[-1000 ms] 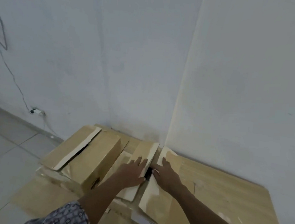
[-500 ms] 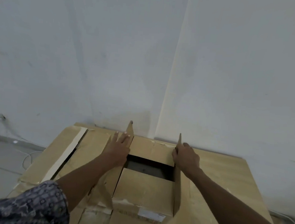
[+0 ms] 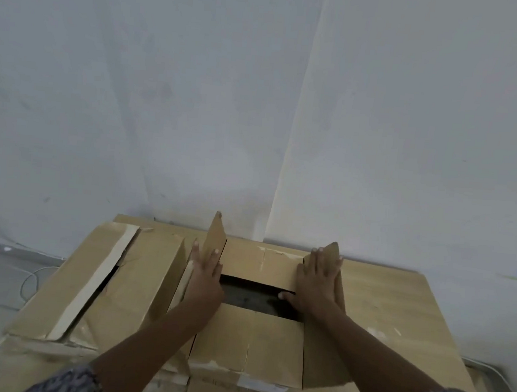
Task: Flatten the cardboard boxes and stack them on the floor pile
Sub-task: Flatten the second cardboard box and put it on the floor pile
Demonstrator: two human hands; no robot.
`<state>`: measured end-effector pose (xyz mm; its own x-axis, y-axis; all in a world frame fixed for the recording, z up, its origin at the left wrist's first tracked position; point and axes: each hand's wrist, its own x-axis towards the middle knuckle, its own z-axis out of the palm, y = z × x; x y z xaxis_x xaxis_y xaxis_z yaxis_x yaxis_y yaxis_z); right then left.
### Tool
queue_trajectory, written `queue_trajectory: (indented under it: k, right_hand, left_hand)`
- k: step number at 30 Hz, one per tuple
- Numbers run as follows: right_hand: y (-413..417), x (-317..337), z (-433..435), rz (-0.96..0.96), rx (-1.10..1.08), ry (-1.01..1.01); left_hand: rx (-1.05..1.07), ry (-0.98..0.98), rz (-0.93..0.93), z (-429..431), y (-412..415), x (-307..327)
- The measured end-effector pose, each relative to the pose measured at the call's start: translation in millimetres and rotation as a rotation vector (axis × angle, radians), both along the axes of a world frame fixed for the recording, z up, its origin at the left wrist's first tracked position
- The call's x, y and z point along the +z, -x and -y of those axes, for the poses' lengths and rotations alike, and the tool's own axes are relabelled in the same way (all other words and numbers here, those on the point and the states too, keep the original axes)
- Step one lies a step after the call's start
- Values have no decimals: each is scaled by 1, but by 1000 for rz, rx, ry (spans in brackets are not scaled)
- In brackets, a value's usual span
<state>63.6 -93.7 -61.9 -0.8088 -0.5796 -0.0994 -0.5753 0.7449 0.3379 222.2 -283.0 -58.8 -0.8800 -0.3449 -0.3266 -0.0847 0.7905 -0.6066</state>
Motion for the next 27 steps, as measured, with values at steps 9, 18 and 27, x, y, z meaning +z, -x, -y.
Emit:
queue_trajectory:
  k: [9, 18, 27]
  right_hand:
    - [13, 3, 2, -31, 51, 15]
    - [42, 33, 2, 198, -142, 265]
    - [21, 47, 2, 124, 18, 354]
  left_hand:
    - [68, -395, -312, 13, -35, 9]
    - [407, -875, -555, 6, -52, 44]
    - [485, -1434, -653, -20, -73, 78]
